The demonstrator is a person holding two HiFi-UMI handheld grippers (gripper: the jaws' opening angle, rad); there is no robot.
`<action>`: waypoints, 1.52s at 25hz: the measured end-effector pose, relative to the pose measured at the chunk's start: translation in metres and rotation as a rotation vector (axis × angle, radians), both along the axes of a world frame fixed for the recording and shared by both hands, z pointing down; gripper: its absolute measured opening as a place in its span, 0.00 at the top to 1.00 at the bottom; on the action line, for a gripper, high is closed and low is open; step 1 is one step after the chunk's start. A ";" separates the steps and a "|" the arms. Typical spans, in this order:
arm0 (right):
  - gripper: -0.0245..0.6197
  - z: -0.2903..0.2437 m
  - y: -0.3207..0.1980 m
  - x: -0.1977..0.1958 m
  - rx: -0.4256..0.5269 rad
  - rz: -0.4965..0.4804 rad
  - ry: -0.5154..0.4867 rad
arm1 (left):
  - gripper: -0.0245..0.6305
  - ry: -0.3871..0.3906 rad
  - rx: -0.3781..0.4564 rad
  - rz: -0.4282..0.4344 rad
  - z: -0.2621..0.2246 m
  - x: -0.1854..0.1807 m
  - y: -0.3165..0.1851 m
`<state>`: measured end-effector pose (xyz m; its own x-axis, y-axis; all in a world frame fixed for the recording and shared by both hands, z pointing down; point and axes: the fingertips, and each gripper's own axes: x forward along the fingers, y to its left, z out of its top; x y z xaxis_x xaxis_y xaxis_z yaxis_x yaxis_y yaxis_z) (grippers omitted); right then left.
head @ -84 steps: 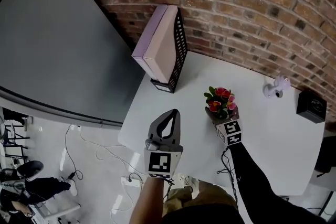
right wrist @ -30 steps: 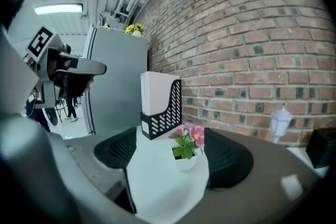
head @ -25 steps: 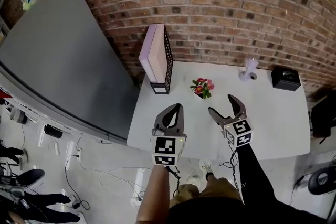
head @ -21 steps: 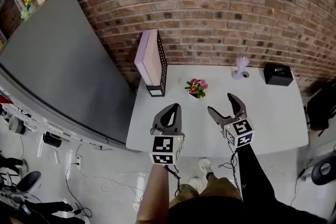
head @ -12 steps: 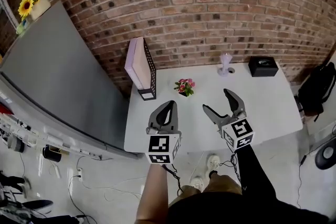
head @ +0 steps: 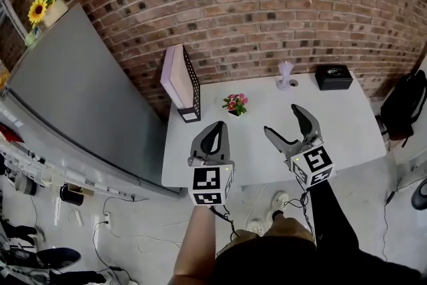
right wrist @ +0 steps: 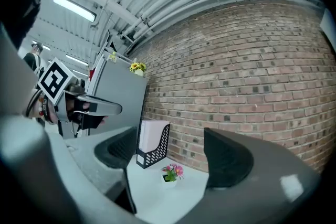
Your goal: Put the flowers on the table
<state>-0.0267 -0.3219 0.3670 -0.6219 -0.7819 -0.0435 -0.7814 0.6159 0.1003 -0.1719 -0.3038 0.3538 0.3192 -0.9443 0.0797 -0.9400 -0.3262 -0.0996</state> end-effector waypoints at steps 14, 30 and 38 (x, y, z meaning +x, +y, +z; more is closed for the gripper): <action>0.37 -0.003 0.013 -0.011 -0.006 -0.075 -0.006 | 0.95 -0.016 0.000 -0.007 0.004 -0.001 0.009; 0.96 -0.001 0.013 -0.012 -0.025 -0.037 -0.035 | 0.95 -0.015 0.010 0.015 0.004 -0.005 0.015; 0.96 0.002 0.016 -0.018 -0.027 -0.055 -0.034 | 0.95 -0.019 0.015 0.013 0.003 -0.010 0.016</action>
